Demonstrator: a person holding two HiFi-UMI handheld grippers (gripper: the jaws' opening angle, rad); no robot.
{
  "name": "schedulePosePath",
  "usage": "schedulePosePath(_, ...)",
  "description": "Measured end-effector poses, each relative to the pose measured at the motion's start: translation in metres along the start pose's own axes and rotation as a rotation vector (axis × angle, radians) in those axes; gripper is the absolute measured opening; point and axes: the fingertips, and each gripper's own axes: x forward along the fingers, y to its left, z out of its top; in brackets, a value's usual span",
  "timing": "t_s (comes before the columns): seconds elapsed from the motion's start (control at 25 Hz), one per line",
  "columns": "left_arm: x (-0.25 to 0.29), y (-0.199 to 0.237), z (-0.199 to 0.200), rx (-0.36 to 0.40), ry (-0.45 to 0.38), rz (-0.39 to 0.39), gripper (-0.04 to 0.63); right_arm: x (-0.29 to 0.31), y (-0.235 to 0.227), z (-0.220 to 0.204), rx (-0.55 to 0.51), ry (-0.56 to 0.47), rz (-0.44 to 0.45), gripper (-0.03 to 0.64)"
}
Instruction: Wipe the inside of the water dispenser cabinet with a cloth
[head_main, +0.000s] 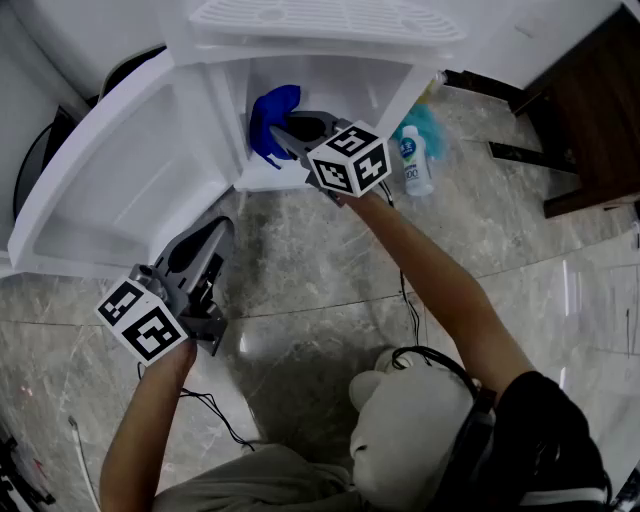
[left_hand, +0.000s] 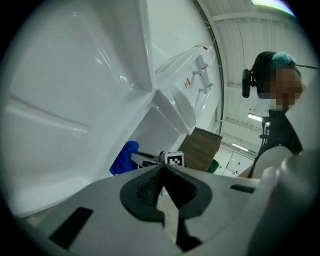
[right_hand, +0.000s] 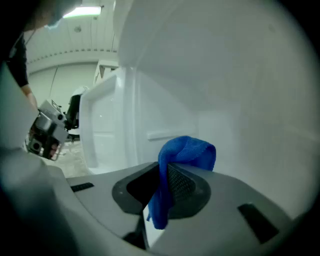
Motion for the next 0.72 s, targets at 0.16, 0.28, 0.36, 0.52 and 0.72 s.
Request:
schedulePosePath(0.16, 0.004, 0.005, 0.003, 0.001, -0.007, -0.002, 0.006, 0.038, -0.038, -0.016, -0.032, 0.109, -0.071, 0.034)
schedulePosePath(0.28, 0.002, 0.009, 0.005, -0.005, -0.013, 0.008, 0.006, 0.06, -0.055, -0.023, -0.061, 0.168, -0.115, 0.034)
schedulePosePath(0.36, 0.0, 0.011, 0.002, -0.015, -0.011, 0.018, 0.006, 0.073, -0.063, -0.034, -0.083, 0.217, -0.138, 0.034)
schedulePosePath(0.52, -0.007, 0.008, 0.004, 0.003, 0.003, 0.023, 0.006, 0.093, -0.08, -0.044, -0.052, 0.262, -0.176, 0.034)
schedulePosePath(0.72, -0.018, 0.006, 0.011, 0.041, 0.002, 0.033, 0.007, 0.104, -0.091, -0.033, -0.089, 0.288, -0.209, 0.034)
